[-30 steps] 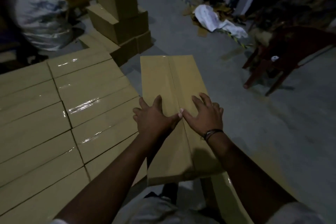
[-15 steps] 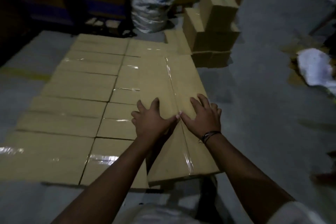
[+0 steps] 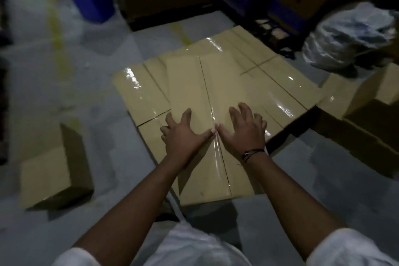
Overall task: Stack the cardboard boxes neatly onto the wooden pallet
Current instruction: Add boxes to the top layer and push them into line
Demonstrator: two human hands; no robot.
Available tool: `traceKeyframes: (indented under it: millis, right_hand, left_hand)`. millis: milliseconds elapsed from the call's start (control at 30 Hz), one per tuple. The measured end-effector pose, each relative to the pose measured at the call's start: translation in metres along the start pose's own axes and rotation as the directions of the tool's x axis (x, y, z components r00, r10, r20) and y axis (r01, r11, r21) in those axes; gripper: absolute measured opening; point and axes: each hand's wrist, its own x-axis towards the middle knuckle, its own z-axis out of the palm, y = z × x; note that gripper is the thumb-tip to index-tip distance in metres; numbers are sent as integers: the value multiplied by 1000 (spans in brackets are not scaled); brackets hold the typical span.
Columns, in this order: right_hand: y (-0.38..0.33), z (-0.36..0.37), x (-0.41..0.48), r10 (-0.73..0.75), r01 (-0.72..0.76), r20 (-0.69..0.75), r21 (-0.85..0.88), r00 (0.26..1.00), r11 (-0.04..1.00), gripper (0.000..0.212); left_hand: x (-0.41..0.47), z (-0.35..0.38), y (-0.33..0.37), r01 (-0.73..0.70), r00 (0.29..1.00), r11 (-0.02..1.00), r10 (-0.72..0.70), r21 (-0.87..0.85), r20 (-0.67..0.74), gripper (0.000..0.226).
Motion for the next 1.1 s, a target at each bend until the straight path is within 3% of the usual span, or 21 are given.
traceKeyframes:
  millis: [267,567,867,1100]
  right_hand:
    - [-35,47,0,-240,250,287,0,927,968,78]
    - [-57,95,27,-386,448,526,10,758,894,98]
    - [-35,138,63,-416,509,683,75,600,857,109]
    - [-14,188,88,-445,524,721,133,531,841,106]
  left_hand:
    - [-12,9,-83,179,983,983,-181,35,43,131]
    - [10,30,-142,319,944,948,-318,2,91,140]
    - [42,70,-148,395,912,917,-400,60,93,144]
    - [78,100,-160,464,879,884,-468,54,91,140]
